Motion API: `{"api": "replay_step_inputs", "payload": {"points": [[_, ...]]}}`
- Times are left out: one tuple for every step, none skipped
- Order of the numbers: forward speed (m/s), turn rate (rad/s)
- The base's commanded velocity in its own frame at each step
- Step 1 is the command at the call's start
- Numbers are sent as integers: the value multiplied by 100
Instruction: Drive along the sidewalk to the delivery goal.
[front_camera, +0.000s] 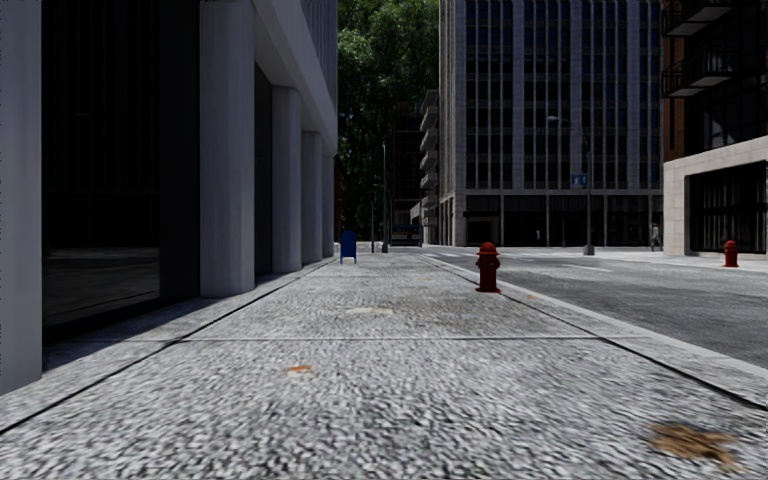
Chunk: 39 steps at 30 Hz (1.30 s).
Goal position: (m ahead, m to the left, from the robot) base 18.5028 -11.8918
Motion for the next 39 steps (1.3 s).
{"api": "replay_step_inputs", "payload": {"points": [[200,0],[200,0],[200,0],[200,0],[200,0],[200,0],[200,0],[200,0],[200,0],[200,0],[200,0],[200,0],[200,0],[200,0],[200,0],[200,0],[200,0],[200,0],[200,0],[200,0],[200,0],[200,0],[200,0],[200,0],[200,0],[200,0],[200,0],[200,0],[200,0],[200,0],[200,0],[200,0],[200,0],[200,0],[200,0],[200,0],[200,0],[200,0],[200,0]]}}
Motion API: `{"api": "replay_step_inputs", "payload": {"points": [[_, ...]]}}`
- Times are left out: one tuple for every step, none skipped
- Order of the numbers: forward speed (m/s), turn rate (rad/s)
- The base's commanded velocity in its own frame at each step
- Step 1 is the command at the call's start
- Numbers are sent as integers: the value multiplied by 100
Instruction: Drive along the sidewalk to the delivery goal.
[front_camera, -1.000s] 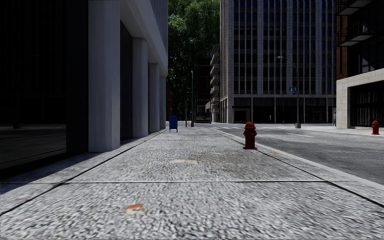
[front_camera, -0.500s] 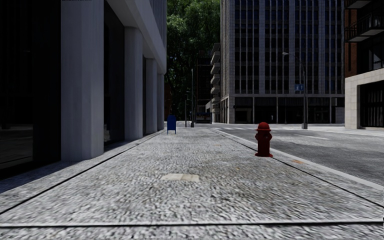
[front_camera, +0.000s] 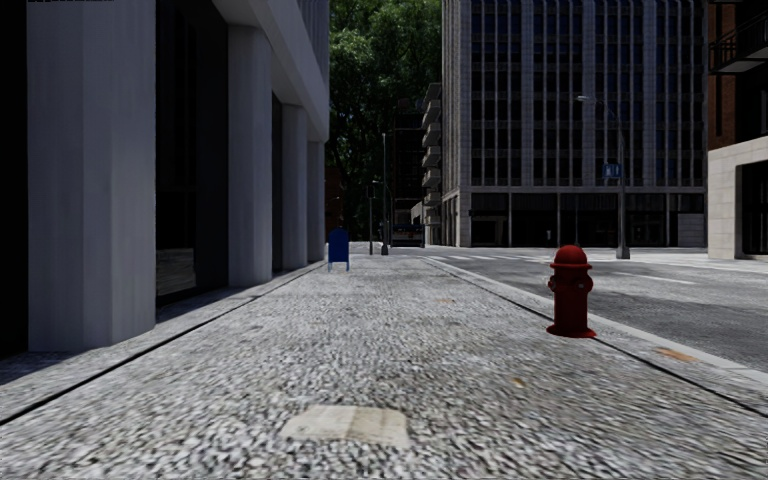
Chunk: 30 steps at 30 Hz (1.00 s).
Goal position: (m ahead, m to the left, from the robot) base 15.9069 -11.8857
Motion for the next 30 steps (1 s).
{"api": "replay_step_inputs", "payload": {"points": [[200,0],[200,0],[200,0],[200,0],[200,0],[200,0],[200,0],[200,0],[200,0],[200,0],[200,0],[200,0],[200,0],[200,0],[200,0],[200,0],[200,0],[200,0],[200,0],[200,0],[200,0],[200,0],[200,0],[200,0],[200,0],[200,0],[200,0],[200,0],[200,0],[200,0]]}}
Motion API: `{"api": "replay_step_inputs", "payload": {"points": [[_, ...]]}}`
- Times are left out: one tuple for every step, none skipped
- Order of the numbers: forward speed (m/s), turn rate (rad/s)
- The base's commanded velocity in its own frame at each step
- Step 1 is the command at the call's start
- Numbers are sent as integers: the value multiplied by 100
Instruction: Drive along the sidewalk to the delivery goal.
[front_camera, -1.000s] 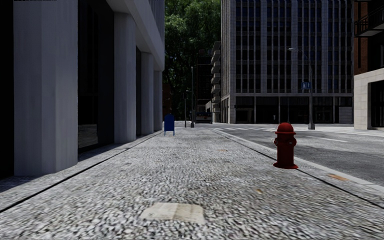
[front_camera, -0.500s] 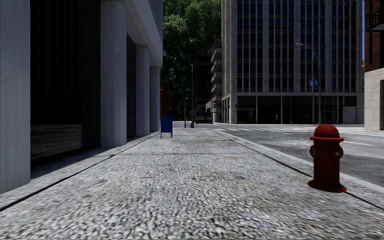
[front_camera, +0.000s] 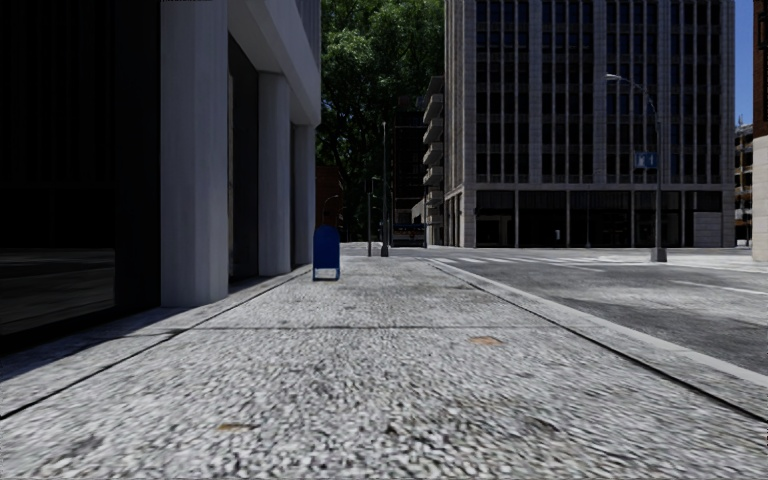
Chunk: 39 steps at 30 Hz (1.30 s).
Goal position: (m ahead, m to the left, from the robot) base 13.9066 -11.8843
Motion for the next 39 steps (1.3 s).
{"api": "replay_step_inputs", "payload": {"points": [[200,0],[200,0],[200,0],[200,0],[200,0],[200,0],[200,0],[200,0],[200,0],[200,0],[200,0],[200,0],[200,0],[200,0],[200,0],[200,0],[200,0],[200,0],[200,0],[200,0],[200,0],[200,0],[200,0],[200,0],[200,0],[200,0],[200,0],[200,0],[200,0],[200,0],[200,0],[200,0],[200,0],[200,0],[200,0],[200,0],[200,0],[200,0],[200,0]]}}
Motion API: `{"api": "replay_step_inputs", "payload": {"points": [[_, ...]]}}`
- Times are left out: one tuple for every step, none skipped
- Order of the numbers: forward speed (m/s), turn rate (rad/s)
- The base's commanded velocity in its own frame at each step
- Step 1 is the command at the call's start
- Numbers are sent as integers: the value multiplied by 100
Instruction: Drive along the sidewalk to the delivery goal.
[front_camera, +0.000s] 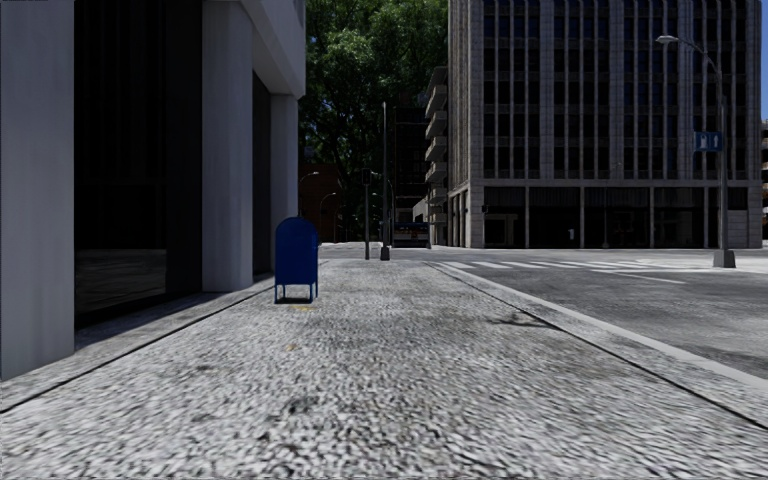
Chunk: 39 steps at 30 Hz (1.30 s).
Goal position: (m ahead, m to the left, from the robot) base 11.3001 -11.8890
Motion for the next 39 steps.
{"api": "replay_step_inputs", "payload": {"points": [[200,0],[200,0],[200,0],[200,0],[200,0],[200,0],[200,0],[200,0],[200,0],[200,0],[200,0],[200,0],[200,0],[200,0],[200,0],[200,0],[200,0],[200,0],[200,0],[200,0],[200,0],[200,0],[200,0],[200,0],[200,0],[200,0],[200,0],[200,0],[200,0],[200,0],[200,0],[200,0],[200,0],[200,0],[200,0],[200,0],[200,0],[200,0],[200,0]]}}
